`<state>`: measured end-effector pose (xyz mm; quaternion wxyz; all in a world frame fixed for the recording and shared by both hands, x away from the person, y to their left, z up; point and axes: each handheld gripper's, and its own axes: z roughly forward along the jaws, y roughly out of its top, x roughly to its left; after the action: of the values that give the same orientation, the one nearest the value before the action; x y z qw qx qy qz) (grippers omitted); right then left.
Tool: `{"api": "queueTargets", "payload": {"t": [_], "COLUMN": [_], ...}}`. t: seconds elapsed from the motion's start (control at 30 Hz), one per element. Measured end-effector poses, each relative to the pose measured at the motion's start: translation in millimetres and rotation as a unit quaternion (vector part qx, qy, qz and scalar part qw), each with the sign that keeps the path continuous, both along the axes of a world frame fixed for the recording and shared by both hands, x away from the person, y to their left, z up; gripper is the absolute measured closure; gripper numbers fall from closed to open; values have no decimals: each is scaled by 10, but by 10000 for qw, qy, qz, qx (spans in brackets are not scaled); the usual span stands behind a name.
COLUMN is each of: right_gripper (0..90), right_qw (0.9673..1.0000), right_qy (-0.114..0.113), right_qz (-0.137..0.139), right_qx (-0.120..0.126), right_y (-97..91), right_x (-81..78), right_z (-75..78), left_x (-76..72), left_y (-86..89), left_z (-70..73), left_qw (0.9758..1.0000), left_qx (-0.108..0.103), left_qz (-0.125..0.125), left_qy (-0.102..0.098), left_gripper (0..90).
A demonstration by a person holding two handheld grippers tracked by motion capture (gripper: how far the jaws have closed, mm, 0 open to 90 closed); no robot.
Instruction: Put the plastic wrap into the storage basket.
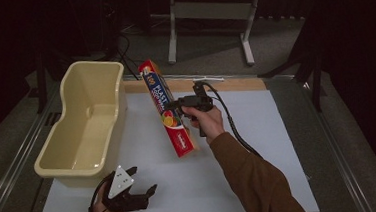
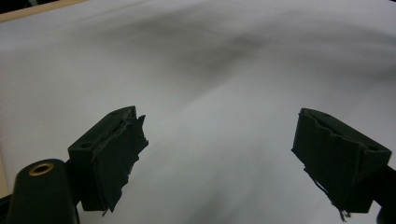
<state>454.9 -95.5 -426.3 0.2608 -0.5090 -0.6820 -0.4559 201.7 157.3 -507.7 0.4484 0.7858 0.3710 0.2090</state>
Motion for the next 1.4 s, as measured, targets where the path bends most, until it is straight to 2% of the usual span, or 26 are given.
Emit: {"api": "queueTargets", "payload": {"t": [0.33, 0.6, 0.8, 0.9, 1.13, 1.4], "right_gripper": [395, 396, 396, 396, 396, 395], "right_qw": [9988, 9977, 9966, 9952, 9944, 9939], "right_qy": [37, 44, -5, 40, 88, 101], "right_qz": [-113, -161, -126, -124, -174, -111], "right_qx": [465, 661, 811, 966, 1037, 1090], "right_y": [160, 264, 356, 415, 554, 758], "right_x": [-28, -55, -95, -114, -146, -195], "right_z": [131, 170, 254, 301, 352, 450], "left_x": [-3, -5, -3, -4, -6, -12], "left_y": [-3, -20, -31, -36, -43, -50], "left_z": [-1, -6, -10, -12, -14, -13], "left_qw": [10000, 10000, 10000, 10000, 10000, 9999], "left_qx": [-1, 12, 32, 54, 58, 63], "left_qz": [-6, -33, -44, -46, -60, -76], "left_qy": [-6, -5, -8, -17, -17, -16], "left_gripper": [152, 152, 153, 153, 153, 153]}}
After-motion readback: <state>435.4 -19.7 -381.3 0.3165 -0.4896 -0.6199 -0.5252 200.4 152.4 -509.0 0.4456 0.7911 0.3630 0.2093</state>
